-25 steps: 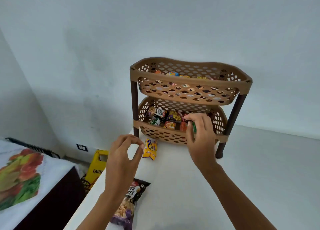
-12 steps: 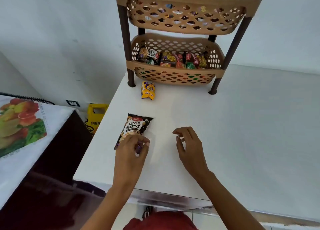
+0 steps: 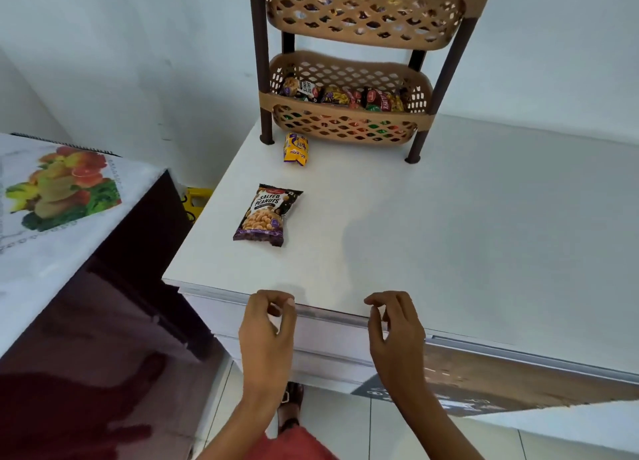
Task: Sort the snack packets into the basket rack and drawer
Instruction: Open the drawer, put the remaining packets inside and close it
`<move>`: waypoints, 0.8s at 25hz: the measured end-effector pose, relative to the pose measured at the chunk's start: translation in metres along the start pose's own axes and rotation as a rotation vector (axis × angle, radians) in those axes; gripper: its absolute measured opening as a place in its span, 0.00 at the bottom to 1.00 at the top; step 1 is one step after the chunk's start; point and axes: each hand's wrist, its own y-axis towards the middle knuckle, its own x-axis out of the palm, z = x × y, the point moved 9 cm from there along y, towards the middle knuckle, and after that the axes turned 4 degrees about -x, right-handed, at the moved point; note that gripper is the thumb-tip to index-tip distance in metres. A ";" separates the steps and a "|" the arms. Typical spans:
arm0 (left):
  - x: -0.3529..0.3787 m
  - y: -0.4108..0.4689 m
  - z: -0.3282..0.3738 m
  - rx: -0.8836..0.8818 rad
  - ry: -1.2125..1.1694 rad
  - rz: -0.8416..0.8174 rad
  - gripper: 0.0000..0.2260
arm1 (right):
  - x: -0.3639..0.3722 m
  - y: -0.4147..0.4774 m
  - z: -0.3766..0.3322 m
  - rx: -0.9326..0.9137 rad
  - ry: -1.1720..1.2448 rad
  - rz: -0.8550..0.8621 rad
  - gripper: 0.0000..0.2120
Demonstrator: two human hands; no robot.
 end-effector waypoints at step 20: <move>0.044 0.016 -0.095 -0.807 -0.994 -0.129 0.08 | 0.077 -0.072 0.042 1.203 1.251 -0.087 0.09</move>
